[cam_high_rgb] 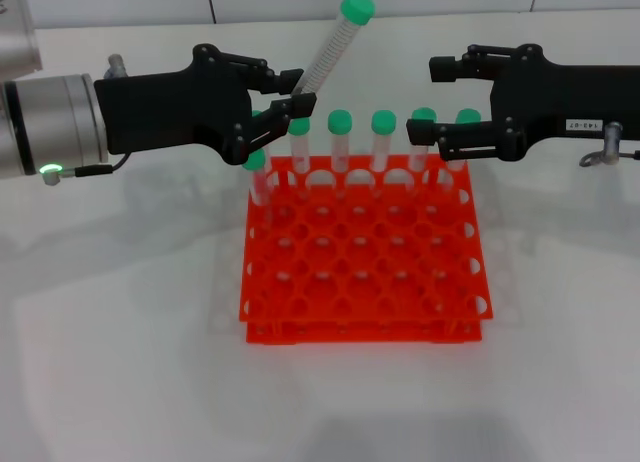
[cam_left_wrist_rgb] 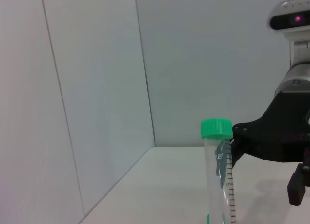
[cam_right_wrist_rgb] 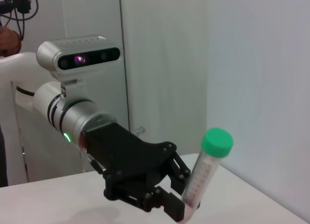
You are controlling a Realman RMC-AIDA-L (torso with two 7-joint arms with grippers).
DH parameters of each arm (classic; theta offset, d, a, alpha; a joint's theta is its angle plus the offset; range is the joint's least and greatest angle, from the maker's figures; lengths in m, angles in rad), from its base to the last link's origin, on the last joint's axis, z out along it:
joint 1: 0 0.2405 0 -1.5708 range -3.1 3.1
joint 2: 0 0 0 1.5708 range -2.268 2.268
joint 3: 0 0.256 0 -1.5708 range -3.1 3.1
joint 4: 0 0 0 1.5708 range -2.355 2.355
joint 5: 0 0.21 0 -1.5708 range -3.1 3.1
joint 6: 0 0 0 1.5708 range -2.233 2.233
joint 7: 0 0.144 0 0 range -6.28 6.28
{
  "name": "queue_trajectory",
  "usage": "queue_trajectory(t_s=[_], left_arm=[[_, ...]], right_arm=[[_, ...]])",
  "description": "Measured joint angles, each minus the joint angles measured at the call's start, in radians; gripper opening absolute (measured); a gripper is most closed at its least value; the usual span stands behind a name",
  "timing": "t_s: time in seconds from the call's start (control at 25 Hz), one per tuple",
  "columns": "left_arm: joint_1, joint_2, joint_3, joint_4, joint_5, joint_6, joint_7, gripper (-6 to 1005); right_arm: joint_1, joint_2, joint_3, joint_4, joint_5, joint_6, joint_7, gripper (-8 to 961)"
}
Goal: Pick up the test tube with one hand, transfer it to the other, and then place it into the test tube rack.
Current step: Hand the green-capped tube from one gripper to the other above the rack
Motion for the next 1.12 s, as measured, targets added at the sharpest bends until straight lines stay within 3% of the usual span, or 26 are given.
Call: queue_trajectory(t_s=[1.12], left_arm=[[0.000,0.000,0.027,-0.009,-0.001,-0.005,0.001,253]], right_arm=[[0.073,0.005,-0.055,-0.009,0.056,0.035,0.004,783]])
